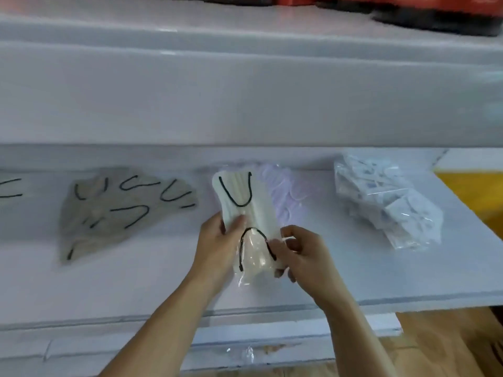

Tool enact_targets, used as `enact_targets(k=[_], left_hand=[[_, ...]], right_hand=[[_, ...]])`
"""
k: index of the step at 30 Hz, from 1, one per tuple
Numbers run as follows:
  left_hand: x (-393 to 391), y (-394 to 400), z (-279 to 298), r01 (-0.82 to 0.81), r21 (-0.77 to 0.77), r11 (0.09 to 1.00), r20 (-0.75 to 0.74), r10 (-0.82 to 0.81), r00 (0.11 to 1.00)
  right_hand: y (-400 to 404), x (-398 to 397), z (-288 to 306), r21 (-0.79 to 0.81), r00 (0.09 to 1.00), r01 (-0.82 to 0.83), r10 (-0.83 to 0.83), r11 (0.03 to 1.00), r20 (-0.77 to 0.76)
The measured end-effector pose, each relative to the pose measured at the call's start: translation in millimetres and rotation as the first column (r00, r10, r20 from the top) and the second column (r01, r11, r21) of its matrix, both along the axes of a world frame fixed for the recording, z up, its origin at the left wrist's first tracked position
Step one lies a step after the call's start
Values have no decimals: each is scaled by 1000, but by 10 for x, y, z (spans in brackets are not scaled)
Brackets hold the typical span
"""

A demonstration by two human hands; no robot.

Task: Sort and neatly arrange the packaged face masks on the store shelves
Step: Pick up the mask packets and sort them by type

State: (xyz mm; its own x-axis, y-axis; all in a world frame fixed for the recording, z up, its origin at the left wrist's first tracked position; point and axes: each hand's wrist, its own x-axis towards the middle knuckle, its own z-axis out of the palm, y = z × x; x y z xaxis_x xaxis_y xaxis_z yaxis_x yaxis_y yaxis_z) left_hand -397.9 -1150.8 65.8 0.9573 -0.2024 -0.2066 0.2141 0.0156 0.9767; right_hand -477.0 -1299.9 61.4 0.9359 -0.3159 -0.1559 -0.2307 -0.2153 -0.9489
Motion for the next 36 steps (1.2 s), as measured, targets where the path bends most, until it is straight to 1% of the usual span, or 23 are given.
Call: enact_targets(k=[3,6,11,13,15,18,21,23,24,25,26,28,29,31,34,36], left_hand=[[184,595,-30,-142,2,990,50,142,989],[318,1371,-88,-286,25,958,55,284,957],[445,2855,-134,-512,7,859,56,511,858],[477,3503,-139,-559,30,829,57,556,829],[476,4164,-126,-566,52,823,68,563,824],[454,5135,-173,-597,93,797,137,583,801],[430,5986,-220,-599,244,763,267,541,798],[455,6459,-242,-581,343,738,295,503,813],[489,6659,-248,-579,369,727,306,493,814],[537,6843,-246,-580,389,716,322,484,813],[607,7007,-246,-574,413,707,337,467,817],[811,7253,-248,-539,484,689,358,405,841],[938,7341,-255,-519,515,682,368,370,853],[1202,7475,-269,-490,547,678,407,296,864],[1584,7716,-258,-463,591,661,478,175,861],[1793,7985,-251,-447,624,641,503,109,857]], right_hand=[[416,328,3,1,999,-37,37,999,-8],[1018,687,39,27,995,-101,102,994,-11],[2288,1113,49,121,964,-258,263,959,-31],[2898,1266,-7,172,956,-278,290,945,-49],[3527,1439,-81,235,956,-271,289,934,-46],[4365,1826,-181,311,967,-233,253,921,-24],[4995,2288,-191,314,987,-143,157,939,-19],[5309,2492,-138,328,992,-82,108,941,-62],[5428,2548,-113,319,993,-61,91,946,-79],[5533,2580,-102,281,994,-55,80,958,-80],[5632,2585,-86,207,996,-54,68,977,-62],[5834,2551,-72,24,998,-60,60,998,11],[5960,2521,-70,-50,995,-86,88,995,39],[6275,2493,-114,-144,978,-192,201,971,53],[6885,2618,-206,-251,928,-345,369,905,57],[7354,2792,-241,-290,898,-402,435,869,58]])
